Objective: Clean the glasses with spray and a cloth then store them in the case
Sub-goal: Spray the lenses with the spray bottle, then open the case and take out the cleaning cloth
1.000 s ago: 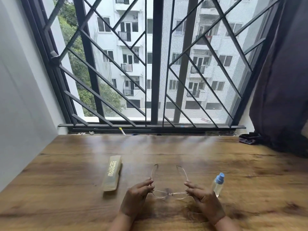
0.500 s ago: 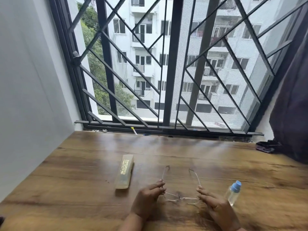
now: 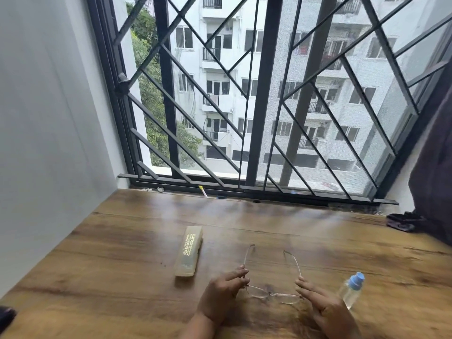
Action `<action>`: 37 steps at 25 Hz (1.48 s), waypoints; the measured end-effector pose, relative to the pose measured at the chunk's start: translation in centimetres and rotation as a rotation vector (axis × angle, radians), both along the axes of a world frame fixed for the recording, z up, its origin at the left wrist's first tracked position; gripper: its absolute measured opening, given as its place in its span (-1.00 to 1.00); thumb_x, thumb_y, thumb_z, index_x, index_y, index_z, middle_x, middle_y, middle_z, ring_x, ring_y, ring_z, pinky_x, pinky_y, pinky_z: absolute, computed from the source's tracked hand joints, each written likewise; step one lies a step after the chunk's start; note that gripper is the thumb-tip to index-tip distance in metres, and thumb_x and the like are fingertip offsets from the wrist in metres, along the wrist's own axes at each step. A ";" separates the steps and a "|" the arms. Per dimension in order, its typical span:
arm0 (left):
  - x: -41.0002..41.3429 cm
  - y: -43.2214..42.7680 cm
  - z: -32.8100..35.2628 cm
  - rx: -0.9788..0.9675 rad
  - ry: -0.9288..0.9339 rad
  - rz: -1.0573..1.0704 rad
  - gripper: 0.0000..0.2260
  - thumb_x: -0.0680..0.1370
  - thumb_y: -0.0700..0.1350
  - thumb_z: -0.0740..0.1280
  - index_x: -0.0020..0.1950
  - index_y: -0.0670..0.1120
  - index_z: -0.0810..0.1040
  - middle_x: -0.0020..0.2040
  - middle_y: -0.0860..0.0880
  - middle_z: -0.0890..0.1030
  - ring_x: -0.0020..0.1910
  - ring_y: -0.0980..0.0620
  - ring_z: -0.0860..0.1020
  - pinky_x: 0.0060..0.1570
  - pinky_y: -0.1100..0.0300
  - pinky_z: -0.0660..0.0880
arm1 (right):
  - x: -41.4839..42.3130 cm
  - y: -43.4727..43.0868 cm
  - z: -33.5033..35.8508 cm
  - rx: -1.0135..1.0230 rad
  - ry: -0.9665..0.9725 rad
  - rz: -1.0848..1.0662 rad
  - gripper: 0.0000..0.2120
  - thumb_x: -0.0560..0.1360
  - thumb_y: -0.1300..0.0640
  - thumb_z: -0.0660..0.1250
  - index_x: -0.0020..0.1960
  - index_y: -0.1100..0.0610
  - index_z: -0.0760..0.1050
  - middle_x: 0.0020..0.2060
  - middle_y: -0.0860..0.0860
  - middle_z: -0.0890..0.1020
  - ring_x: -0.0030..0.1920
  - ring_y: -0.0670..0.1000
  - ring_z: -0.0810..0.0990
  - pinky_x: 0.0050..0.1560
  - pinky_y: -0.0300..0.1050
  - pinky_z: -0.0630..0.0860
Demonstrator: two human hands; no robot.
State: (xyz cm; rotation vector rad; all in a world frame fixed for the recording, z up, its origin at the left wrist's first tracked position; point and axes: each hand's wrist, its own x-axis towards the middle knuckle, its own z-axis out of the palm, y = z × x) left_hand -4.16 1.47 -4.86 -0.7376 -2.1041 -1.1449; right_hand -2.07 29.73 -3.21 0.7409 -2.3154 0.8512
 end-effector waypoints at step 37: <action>0.0 -5.6 3.8 0.009 -0.617 0.834 -0.40 0.24 -0.27 0.52 0.23 -0.38 0.45 0.17 -0.37 0.53 0.08 -0.34 0.53 0.08 -0.10 0.48 | 0.0 0.0 -0.1 0.058 0.005 -0.034 -0.57 0.59 0.03 0.06 0.00 0.26 0.63 0.05 0.06 0.65 0.19 -0.11 0.53 0.19 -0.27 0.44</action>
